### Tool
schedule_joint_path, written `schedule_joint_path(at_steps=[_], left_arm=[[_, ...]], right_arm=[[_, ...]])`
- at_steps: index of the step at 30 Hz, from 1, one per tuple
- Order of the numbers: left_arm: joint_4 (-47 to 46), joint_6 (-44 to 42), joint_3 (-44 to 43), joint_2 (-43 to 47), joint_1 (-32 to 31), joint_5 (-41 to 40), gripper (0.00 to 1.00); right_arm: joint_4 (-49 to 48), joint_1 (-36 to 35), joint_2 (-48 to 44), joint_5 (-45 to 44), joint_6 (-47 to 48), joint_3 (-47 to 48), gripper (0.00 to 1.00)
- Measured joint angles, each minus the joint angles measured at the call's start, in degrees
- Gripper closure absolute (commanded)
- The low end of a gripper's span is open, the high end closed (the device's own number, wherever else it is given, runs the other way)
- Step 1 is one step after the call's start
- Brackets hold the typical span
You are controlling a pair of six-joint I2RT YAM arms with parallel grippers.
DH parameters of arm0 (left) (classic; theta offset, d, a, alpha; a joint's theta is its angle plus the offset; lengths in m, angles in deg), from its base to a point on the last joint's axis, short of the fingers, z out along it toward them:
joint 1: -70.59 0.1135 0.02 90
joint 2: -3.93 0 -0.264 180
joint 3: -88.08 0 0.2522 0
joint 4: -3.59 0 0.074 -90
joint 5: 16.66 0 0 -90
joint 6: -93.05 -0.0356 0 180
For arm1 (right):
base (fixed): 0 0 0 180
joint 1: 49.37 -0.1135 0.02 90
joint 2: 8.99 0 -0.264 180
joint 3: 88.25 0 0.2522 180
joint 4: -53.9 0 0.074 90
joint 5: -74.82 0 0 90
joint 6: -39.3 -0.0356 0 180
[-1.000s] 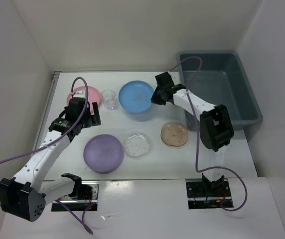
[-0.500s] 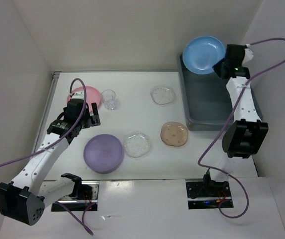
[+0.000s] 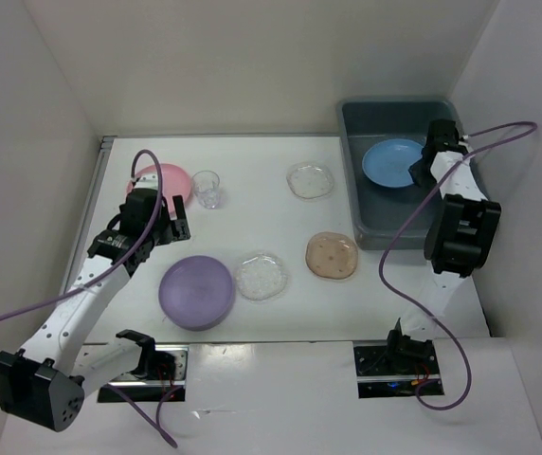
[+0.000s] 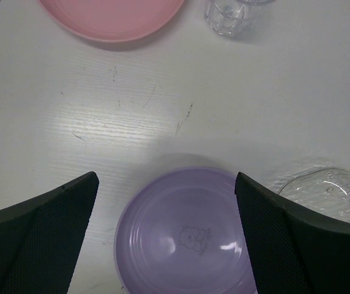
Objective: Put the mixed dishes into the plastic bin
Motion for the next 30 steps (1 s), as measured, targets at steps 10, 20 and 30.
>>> schedule_joint_path(at_steps=[10, 20, 30], left_arm=[[0.0, 0.0, 0.0, 1.1, 0.0, -0.7, 0.01], [0.0, 0.0, 0.2, 1.0, 0.0, -0.7, 0.01], [0.0, 1.4, 0.4, -1.2, 0.0, -2.0, 0.01]], right_arm=[[3.0, 0.1, 9.4, -2.3, -1.9, 6.6, 0.85], [2.8, -0.1, 8.7, -2.3, -1.9, 9.5, 0.42], [-2.2, -22.4, -12.4, 3.5, 6.7, 2.4, 0.38]])
